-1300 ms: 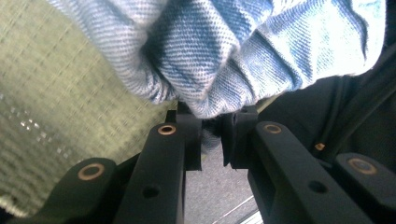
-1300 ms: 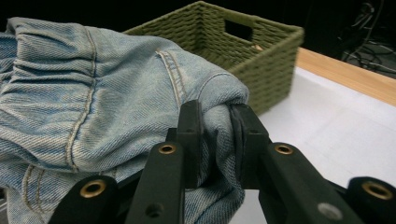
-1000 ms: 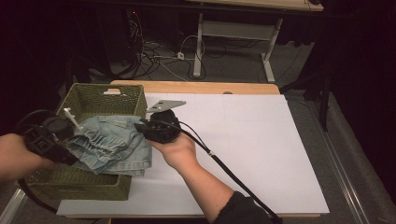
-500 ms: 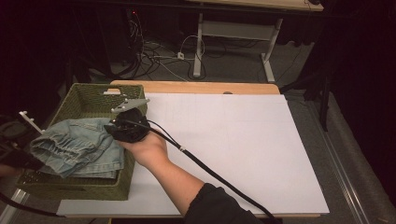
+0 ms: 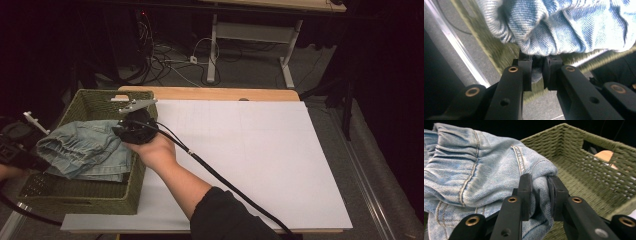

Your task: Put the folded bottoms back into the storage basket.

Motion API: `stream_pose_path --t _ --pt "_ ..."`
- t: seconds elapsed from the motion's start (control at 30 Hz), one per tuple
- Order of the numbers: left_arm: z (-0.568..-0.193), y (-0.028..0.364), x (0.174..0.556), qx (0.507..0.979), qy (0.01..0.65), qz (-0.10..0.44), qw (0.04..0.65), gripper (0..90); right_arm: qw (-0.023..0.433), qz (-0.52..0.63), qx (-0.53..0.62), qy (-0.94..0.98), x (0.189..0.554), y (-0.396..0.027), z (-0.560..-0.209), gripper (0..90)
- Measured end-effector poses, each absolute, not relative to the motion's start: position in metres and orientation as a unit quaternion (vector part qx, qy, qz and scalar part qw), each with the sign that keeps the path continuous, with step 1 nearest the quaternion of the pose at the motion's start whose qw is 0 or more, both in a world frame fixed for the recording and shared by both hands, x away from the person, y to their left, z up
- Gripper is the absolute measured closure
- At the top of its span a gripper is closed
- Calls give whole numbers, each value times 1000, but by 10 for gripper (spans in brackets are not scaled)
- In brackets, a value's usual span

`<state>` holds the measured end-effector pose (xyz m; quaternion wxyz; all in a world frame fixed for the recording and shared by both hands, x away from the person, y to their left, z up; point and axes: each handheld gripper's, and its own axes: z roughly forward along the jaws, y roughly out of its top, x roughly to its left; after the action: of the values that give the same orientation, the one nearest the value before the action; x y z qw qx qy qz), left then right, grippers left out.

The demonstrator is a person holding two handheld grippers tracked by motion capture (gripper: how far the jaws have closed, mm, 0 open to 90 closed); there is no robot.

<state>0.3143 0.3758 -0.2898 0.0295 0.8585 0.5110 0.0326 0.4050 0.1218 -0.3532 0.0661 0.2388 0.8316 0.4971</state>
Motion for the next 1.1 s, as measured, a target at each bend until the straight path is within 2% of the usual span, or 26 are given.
stream_pose_path --t 0.2,0.27,0.3,0.33,0.37,0.47,0.53,0.57,0.7,0.87,1.1 --pt "-292 375 332 852 520 41 42 776 75 491 250 831 428 125 -351 752" --pt "-295 377 339 843 533 57 39 745 82 493 251 829 437 126 -351 704" --pt "-300 378 342 838 542 54 31 659 85 495 253 827 441 127 -354 623" --pt "-307 378 345 833 551 42 18 496 84 492 258 827 448 128 -361 460" --pt "-313 376 345 832 554 41 8 369 83 483 268 830 455 128 -368 342" --pt "-319 369 339 836 548 35 9 161 85 476 273 832 457 118 -376 189" --pt "-320 364 333 835 549 24 16 113 104 481 266 829 451 110 -372 145" --pt "-320 362 331 835 550 16 16 42 116 487 262 825 448 105 -369 116" --pt "-315 351 321 833 552 10 20 0 125 513 248 812 434 81 -356 1" --pt "-313 332 311 832 554 1 13 0 142 534 234 799 411 42 -348 1" --pt "-320 300 310 841 541 -5 11 0 158 530 243 797 389 -13 -360 1"
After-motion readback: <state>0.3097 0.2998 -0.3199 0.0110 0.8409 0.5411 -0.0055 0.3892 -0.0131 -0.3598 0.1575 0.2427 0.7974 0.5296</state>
